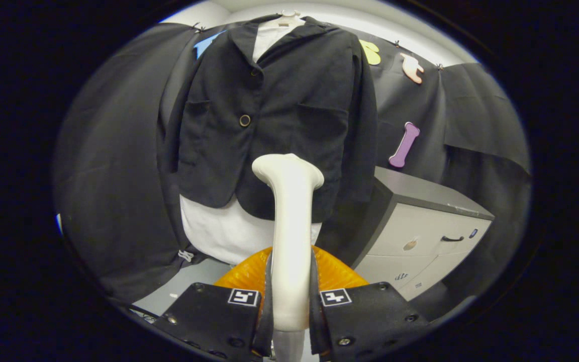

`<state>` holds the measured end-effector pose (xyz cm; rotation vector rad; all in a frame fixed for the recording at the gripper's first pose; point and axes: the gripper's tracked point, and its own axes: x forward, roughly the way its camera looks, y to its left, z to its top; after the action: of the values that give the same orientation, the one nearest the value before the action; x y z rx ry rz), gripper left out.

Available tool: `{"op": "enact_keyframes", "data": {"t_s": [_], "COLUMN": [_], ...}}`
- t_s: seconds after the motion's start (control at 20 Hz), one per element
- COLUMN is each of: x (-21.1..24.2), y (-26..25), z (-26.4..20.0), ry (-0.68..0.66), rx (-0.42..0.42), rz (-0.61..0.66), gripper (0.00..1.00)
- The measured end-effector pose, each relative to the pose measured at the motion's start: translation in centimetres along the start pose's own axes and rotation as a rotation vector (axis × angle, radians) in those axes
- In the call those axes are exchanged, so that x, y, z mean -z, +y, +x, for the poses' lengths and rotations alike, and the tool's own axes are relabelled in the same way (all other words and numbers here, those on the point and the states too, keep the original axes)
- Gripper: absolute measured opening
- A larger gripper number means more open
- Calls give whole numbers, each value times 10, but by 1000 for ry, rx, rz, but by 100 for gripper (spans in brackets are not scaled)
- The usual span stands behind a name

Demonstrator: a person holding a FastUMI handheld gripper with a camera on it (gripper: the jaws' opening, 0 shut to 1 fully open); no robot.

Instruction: Iron the clothes twice with a garment steamer, once on the left side and once on the right side.

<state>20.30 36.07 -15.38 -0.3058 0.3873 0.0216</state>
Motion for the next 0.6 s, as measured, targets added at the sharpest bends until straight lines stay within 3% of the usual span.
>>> {"op": "enact_keyframes", "data": {"t_s": [0.6], "x": [43], "y": [0], "z": [2], "ry": [101], "rx": [4], "rz": [-2], "gripper": [31]}}
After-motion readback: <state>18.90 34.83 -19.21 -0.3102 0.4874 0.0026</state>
